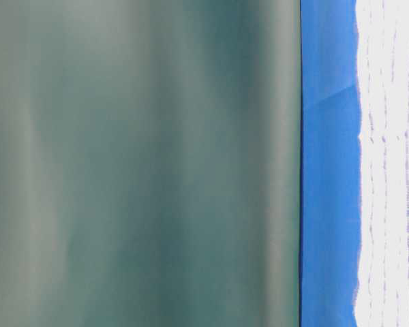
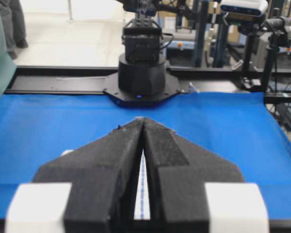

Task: Fold the blue towel.
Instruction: 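Move both grippers to the towel's top left and right corners and grasp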

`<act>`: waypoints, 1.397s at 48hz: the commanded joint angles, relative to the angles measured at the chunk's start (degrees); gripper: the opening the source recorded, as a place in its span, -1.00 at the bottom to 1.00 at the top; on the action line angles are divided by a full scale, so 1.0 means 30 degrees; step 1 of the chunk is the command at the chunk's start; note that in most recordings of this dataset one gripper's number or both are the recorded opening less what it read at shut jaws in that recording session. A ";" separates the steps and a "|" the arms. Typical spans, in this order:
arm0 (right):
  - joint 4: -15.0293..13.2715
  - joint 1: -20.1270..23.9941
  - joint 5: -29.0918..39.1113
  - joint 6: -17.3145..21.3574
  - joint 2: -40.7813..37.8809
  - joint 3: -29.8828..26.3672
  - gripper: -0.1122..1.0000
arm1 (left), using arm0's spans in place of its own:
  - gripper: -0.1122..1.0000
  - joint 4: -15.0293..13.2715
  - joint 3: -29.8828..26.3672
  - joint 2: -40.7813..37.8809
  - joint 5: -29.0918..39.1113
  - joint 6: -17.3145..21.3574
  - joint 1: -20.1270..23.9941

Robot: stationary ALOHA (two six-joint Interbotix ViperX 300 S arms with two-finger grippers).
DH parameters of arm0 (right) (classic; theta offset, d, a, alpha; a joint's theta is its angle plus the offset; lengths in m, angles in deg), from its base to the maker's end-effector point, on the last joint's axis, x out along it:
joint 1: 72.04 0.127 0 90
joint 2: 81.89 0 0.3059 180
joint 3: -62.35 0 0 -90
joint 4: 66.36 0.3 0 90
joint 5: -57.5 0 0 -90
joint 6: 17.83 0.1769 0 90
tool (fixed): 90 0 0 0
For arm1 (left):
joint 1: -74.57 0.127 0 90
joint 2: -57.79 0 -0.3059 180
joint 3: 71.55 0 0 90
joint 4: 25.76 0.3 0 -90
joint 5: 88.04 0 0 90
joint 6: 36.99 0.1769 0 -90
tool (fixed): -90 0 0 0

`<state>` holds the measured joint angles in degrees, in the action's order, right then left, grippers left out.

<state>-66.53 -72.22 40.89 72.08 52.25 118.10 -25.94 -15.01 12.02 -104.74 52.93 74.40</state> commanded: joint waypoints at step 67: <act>0.1553 -0.8467 -0.1963 0.1934 -1.5586 -0.0410 0.47 | 0.42 -0.0762 -0.0527 -1.7314 -0.5303 0.0059 0.9375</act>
<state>-62.66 -97.27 36.94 77.80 7.16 117.22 -28.14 -15.63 -38.34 -118.63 53.10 102.17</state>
